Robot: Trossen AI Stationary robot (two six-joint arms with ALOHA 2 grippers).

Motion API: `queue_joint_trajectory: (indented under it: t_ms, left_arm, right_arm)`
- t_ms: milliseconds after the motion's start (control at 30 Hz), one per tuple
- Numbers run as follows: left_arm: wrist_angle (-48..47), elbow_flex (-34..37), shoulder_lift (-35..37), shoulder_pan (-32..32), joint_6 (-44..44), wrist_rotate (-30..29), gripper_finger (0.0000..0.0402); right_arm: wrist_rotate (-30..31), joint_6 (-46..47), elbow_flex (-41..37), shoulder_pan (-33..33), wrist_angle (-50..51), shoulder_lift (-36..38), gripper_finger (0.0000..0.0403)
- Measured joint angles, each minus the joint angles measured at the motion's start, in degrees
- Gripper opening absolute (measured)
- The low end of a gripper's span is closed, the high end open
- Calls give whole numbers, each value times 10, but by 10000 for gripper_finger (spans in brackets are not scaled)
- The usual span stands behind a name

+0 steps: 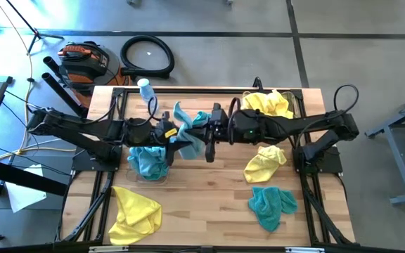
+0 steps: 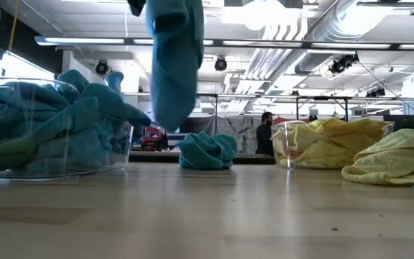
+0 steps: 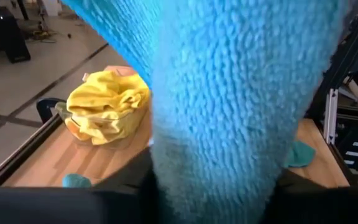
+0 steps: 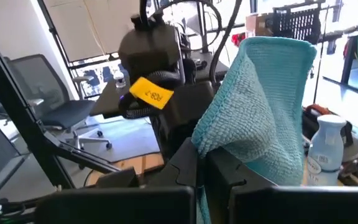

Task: Sort microfiber towel by color & place in baskets
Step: Put the blue microfiber cloth into the left transparent bin

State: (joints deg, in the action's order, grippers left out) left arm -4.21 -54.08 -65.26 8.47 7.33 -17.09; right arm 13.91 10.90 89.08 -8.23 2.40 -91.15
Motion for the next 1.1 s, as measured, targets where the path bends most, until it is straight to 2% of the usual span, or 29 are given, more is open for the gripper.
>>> queue_joint_trajectory:
  t_ms: [133,200,267,467,600,767,900,1100]
  left_arm:
    - [-19,0,8,0,0,0,35]
    - [-30,1,18,0,10,-1,13]
    - [-53,-2,34,-1,15,-5,15]
    - [-250,-68,78,-2,31,-39,5]
    - [-400,-143,94,-2,63,-60,3]
    - [-598,-224,97,-2,147,-60,2]
    - [-686,-226,99,-2,211,-38,1]
    - [-690,-148,97,-2,243,-2,1]
  right_arm:
    - [0,28,0,0,29,0,7]
    - [0,45,0,0,58,0,14]
    - [2,73,0,0,94,0,23]
    - [17,169,0,0,222,0,66]
    - [29,188,0,0,256,0,105]
    - [75,186,0,0,278,0,135]
    - [89,186,0,0,294,1,139]
    - [111,187,0,0,312,1,140]
